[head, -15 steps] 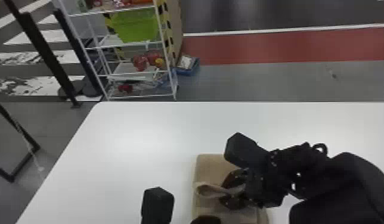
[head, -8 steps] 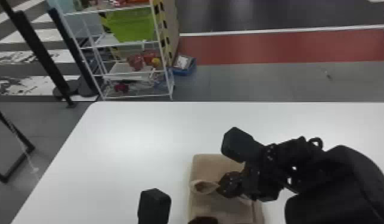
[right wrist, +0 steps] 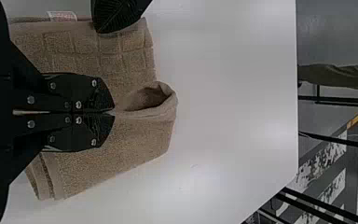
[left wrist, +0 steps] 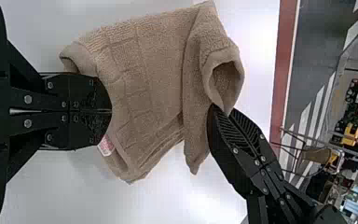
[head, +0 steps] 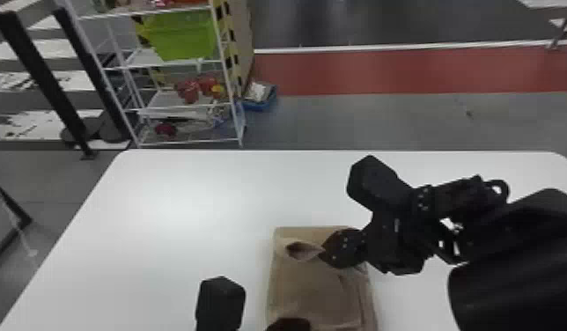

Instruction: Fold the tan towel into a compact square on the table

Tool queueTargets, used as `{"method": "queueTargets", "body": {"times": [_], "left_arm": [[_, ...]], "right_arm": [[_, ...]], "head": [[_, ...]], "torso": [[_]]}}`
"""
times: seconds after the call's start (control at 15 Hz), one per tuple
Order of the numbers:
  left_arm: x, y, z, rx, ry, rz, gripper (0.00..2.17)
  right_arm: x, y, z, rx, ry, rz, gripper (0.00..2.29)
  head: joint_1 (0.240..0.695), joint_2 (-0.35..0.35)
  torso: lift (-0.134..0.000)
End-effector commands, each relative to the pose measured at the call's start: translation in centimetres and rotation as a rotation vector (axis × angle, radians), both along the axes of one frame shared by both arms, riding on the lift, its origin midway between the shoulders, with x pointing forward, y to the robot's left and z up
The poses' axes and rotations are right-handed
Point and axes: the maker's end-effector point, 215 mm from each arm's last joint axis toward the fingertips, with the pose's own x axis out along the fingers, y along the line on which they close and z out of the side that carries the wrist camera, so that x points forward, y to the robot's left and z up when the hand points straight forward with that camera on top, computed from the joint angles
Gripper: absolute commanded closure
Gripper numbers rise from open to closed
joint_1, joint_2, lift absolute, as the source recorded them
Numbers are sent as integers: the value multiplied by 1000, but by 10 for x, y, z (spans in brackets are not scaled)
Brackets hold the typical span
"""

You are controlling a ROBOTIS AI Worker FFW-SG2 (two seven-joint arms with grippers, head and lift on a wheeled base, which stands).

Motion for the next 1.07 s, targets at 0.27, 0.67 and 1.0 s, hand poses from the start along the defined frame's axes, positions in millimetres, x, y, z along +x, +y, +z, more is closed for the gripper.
{"method": "queueTargets", "body": {"times": [0.27, 0.67, 1.0], "left_arm": [[8, -8, -1, 16, -6, 0, 1875], [12, -24, -12, 35, 9, -24, 1875], [14, -27, -20, 46, 18, -26, 1875]], "right_arm": [[-39, -8, -4, 1, 44, 57, 1484], [-53, -20, -38, -69, 95, 92, 1484], [-53, -8, -32, -20, 121, 116, 1484]], "head": [[695, 100], [695, 51], [695, 29]], "torso": [[-123], [-123], [-123]]}}
